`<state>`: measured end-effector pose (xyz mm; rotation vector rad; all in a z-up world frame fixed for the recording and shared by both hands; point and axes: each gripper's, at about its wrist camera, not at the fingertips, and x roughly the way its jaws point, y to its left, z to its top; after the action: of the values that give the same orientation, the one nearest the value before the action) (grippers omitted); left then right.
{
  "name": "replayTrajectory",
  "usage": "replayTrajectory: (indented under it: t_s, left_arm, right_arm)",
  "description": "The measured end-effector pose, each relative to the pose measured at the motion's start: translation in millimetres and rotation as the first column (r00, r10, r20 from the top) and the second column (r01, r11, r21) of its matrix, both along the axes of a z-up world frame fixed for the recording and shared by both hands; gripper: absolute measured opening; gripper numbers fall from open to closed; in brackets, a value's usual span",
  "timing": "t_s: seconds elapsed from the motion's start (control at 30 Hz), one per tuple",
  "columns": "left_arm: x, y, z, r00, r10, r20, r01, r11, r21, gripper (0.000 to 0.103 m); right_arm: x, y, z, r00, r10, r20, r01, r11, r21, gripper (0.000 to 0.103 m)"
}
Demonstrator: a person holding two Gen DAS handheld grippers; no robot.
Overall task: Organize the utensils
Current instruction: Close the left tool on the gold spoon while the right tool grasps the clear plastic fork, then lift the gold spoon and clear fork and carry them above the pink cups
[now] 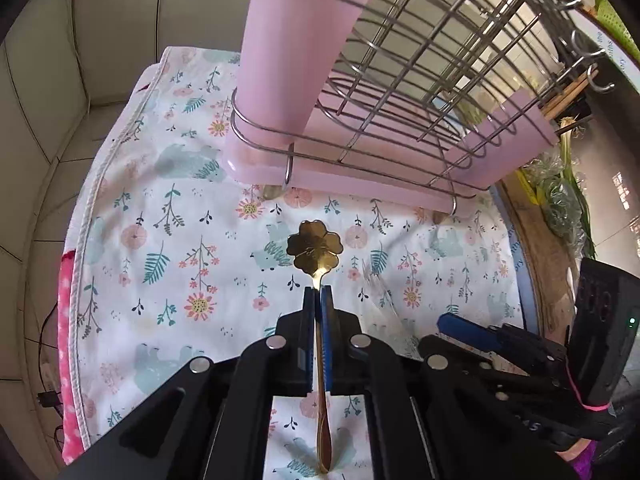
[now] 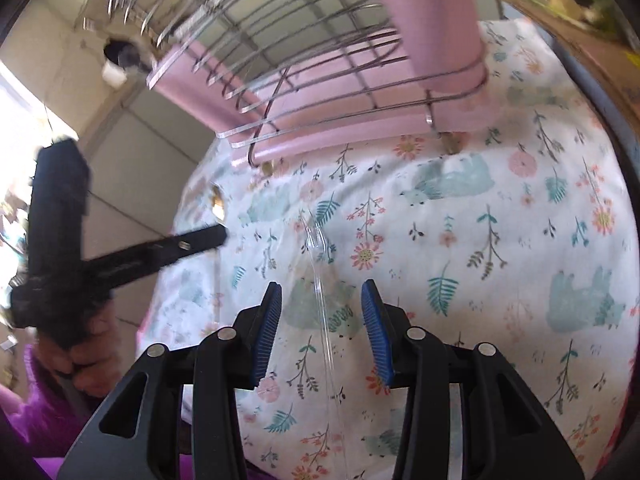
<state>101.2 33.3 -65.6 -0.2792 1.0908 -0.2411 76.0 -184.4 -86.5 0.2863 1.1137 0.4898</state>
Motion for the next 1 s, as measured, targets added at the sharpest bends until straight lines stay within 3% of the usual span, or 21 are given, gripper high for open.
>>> replayTrajectory:
  t_s: [0.13, 0.27, 0.37, 0.43, 0.57, 0.73, 1.0]
  left_arm:
    - [-12, 13, 11, 0.999, -0.003, 0.048, 0.004, 1.0, -0.018, 0.002]
    - [-19, 27, 17, 0.997, 0.001, 0.071, 0.001, 0.999, -0.036, 0.001]
    - [-19, 31, 14, 0.996, 0.008, 0.084, -0.003, 0.999, -0.053, 0.001]
    - [-20, 35, 16, 0.995, 0.014, 0.102, -0.006, 0.997, -0.07, 0.001]
    - [-24, 39, 25, 0.989, 0.019, 0.148, -0.006, 0.997, -0.082, 0.001]
    - [-31, 42, 45, 0.975, 0.041, 0.219, -0.022, 0.996, -0.086, 0.001]
    - [-45, 42, 86, 0.93, 0.078, 0.358, -0.044, 0.994, -0.103, 0.001]
  right_arm:
    - [6, 35, -2, 0.997, 0.075, 0.001, -0.074, 0.983, -0.167, 0.04]
    - [13, 62, -10, 0.993, 0.117, -0.012, -0.114, 0.939, -0.326, 0.022]
    - [15, 73, -16, 0.991, 0.134, -0.021, -0.132, 0.91, -0.394, 0.016]
    - [14, 76, -15, 0.991, 0.13, -0.015, -0.125, 0.904, -0.409, 0.006]
    - [13, 68, -8, 0.997, 0.078, 0.028, -0.063, 0.932, -0.357, 0.005]
    - [-1, 41, 23, 0.989, 0.002, 0.145, 0.026, 0.981, -0.19, 0.005]
    - [-25, -4, 74, 0.931, -0.137, 0.338, 0.143, 0.99, 0.009, 0.005]
